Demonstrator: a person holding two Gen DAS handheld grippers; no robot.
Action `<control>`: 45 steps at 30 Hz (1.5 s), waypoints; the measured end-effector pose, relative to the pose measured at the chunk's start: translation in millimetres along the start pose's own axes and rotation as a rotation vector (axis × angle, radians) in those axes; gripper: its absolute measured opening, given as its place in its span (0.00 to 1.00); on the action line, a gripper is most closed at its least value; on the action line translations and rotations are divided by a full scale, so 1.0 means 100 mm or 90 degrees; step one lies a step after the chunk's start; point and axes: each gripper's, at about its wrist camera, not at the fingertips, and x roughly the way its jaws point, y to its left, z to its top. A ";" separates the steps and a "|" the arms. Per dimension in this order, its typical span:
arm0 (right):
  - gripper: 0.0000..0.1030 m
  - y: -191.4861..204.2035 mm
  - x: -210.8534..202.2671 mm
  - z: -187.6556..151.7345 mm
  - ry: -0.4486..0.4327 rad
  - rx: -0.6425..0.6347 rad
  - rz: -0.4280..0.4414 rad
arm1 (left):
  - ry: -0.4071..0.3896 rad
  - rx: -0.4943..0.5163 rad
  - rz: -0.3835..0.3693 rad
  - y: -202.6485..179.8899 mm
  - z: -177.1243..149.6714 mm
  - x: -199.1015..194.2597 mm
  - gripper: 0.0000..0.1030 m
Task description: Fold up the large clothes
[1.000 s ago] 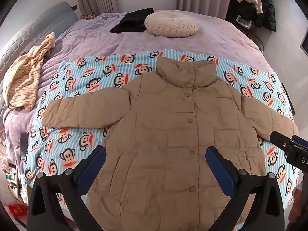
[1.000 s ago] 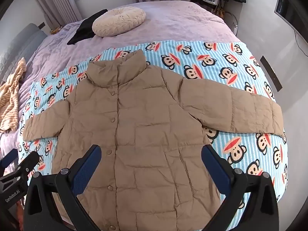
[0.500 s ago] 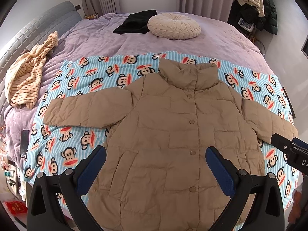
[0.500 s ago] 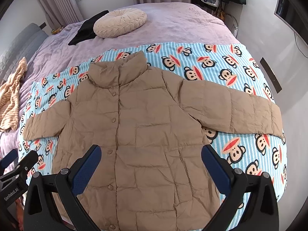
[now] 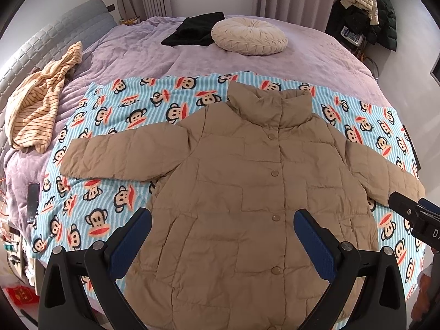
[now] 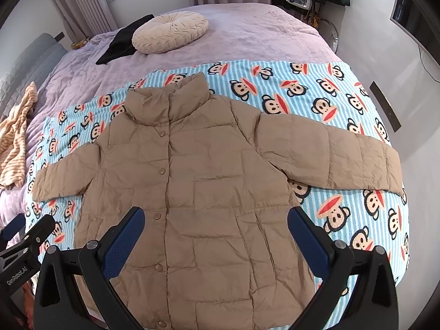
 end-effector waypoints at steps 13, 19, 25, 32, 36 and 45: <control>1.00 0.03 0.00 0.00 0.000 0.000 0.001 | -0.032 -0.002 0.006 0.06 -0.01 0.00 1.00; 1.00 0.03 -0.01 0.00 0.000 0.003 0.001 | -0.037 0.001 0.013 0.06 0.00 0.00 1.00; 1.00 0.03 -0.02 0.00 -0.001 0.001 0.002 | -0.038 0.005 0.019 0.06 -0.01 0.00 1.00; 1.00 0.04 -0.03 0.00 -0.002 0.004 0.001 | -0.035 -0.007 -0.001 0.08 0.00 -0.04 1.00; 1.00 0.03 -0.04 0.00 -0.002 0.002 0.001 | -0.036 -0.008 -0.003 0.09 0.00 -0.05 1.00; 1.00 0.03 -0.03 -0.01 0.000 0.003 0.001 | -0.022 -0.010 -0.002 0.08 -0.01 -0.06 1.00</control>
